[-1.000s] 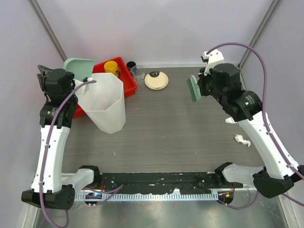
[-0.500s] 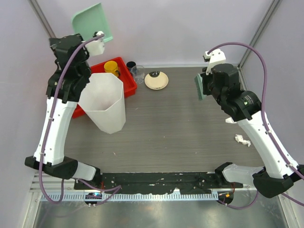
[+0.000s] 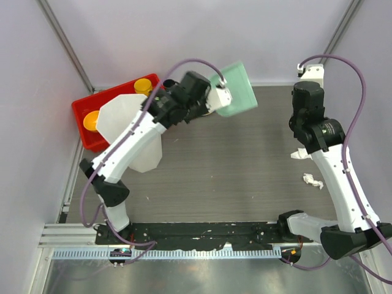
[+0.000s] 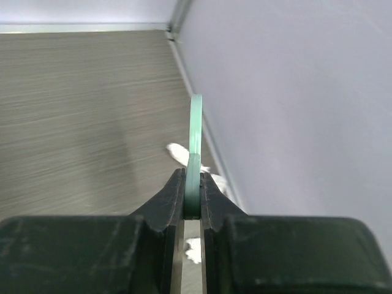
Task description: Sweep away the paper scraps from the table
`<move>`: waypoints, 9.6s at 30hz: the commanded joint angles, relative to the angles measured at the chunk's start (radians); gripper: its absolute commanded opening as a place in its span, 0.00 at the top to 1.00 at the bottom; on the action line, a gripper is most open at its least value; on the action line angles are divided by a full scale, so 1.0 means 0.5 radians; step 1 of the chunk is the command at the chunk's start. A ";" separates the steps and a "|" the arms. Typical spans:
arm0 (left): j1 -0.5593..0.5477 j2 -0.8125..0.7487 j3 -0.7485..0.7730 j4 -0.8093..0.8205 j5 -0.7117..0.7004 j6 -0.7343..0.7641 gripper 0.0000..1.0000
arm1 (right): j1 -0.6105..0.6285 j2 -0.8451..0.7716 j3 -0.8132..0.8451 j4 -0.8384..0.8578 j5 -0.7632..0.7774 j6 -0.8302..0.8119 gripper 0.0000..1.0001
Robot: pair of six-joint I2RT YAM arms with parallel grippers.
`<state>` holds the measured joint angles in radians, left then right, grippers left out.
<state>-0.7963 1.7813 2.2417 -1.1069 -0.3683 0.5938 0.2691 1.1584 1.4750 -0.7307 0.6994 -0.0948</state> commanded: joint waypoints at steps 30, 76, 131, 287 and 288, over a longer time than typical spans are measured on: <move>0.114 0.159 -1.667 0.508 0.838 -0.230 1.00 | -0.162 0.721 -0.582 0.517 -0.950 0.186 0.99; 0.154 0.288 -1.630 -0.363 0.445 -0.080 1.00 | 0.355 0.469 0.219 -0.622 -1.620 0.386 0.99; 0.212 0.466 -1.029 0.161 0.973 -0.286 1.00 | 0.465 0.135 -0.045 0.112 -1.055 0.248 0.99; 0.335 -0.240 -1.035 0.118 0.697 -0.111 1.00 | 0.026 0.180 -1.003 -0.274 -0.002 0.069 0.99; 0.335 -0.240 -1.044 0.115 0.672 -0.111 1.00 | 0.044 0.266 -0.917 -0.418 -0.091 0.143 0.99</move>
<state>-0.6323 1.6875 1.7237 -1.0744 -0.0551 0.5564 0.2485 1.1477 0.8330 -0.8108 0.7959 -0.1680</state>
